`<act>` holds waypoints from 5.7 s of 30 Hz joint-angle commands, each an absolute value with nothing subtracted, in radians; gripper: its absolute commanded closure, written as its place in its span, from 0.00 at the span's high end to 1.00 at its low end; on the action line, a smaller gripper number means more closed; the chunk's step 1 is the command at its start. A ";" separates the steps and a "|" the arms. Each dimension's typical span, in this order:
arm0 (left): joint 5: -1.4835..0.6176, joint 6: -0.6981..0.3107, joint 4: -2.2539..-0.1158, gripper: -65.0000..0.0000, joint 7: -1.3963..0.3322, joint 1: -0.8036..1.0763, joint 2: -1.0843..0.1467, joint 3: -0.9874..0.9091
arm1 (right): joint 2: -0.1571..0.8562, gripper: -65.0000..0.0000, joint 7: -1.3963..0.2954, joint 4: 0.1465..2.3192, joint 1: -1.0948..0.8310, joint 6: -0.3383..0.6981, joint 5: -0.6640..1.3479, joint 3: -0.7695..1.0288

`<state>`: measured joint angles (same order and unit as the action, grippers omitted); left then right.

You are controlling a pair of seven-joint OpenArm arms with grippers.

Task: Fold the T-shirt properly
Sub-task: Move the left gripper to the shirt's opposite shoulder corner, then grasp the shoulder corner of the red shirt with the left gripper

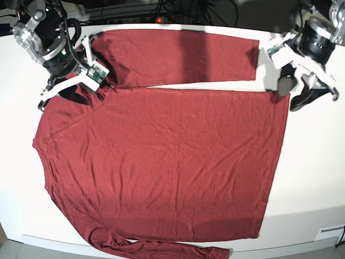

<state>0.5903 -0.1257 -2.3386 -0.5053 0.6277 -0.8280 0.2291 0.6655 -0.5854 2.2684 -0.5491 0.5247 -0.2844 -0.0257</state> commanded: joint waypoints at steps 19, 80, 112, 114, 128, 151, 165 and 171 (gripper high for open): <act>0.301 0.060 -2.145 0.45 -0.606 0.479 -0.839 0.223 | 0.673 0.30 -0.588 2.287 -0.549 0.514 -0.239 -0.019; 0.312 -0.589 -1.772 0.45 -0.262 0.219 -0.739 0.237 | 0.673 0.30 -0.603 2.287 -0.548 0.513 -0.223 -0.019; 0.628 -0.332 -1.684 0.45 -0.269 0.218 -0.726 0.513 | 0.672 0.30 -0.603 2.287 -0.548 0.513 -0.223 -0.019; 0.628 -0.321 -1.658 0.45 -0.270 0.215 -0.725 0.513 | 0.673 0.30 -0.603 2.287 -0.548 0.513 -0.223 -0.019; 0.628 -0.289 -1.468 0.45 -0.323 0.169 -0.730 0.513 | 0.673 0.30 -0.607 2.287 -0.548 0.513 -0.223 -0.019; 0.628 -0.291 -1.468 0.45 -0.249 0.166 -0.652 0.513 | 0.673 0.30 -0.611 2.287 -0.548 0.514 -0.223 -0.019; 0.602 -0.287 -1.465 0.45 -0.264 0.147 -0.645 0.513 | 0.673 0.30 -0.611 2.287 -0.548 0.513 -0.223 -0.019; 0.602 -0.287 -1.465 0.44 -0.266 0.147 -0.629 0.513 | 0.673 0.30 -0.611 2.287 -0.549 0.513 -0.223 -0.019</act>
<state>0.6285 -0.2272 -1.4696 -0.2665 0.1379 -0.6254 0.5056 0.6598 -0.6224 2.2684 -0.5491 0.5251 -0.2245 -0.0261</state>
